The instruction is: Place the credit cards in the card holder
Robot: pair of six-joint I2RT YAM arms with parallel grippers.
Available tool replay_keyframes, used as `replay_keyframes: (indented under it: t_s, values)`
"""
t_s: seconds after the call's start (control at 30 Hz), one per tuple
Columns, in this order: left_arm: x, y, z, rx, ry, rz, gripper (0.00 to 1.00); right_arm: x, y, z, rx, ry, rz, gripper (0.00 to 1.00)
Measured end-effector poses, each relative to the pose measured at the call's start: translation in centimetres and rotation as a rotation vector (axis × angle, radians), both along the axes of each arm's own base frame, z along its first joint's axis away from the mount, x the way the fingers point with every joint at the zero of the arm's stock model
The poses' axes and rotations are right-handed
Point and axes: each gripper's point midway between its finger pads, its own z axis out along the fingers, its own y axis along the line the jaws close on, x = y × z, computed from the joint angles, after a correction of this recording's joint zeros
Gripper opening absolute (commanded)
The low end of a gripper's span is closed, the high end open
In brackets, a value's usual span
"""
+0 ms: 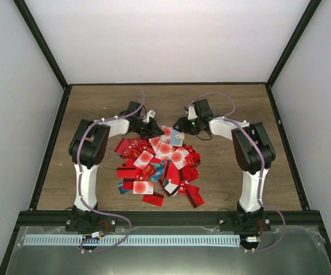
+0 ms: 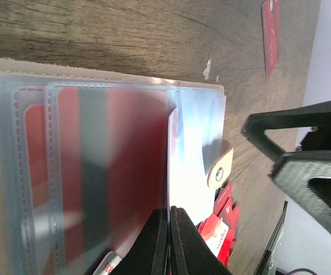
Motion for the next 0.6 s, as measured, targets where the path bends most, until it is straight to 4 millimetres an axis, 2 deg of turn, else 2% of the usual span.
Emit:
replay_keyframes:
  t_s: [0.1, 0.2, 0.6]
  values:
    - [0.0, -0.1, 0.1, -0.006, -0.002, -0.003, 0.04, 0.0, -0.6, 1.1, -0.014, -0.031, -0.019, 0.47]
    - [0.0, -0.1, 0.1, -0.008, -0.003, -0.004, 0.04, 0.2, -1.0, 1.3, -0.035, -0.048, -0.035, 0.46]
    - [-0.1, -0.2, -0.2, -0.017, 0.004, -0.011, 0.04, 0.1, -1.4, -1.9, -0.057, 0.008, -0.039, 0.44]
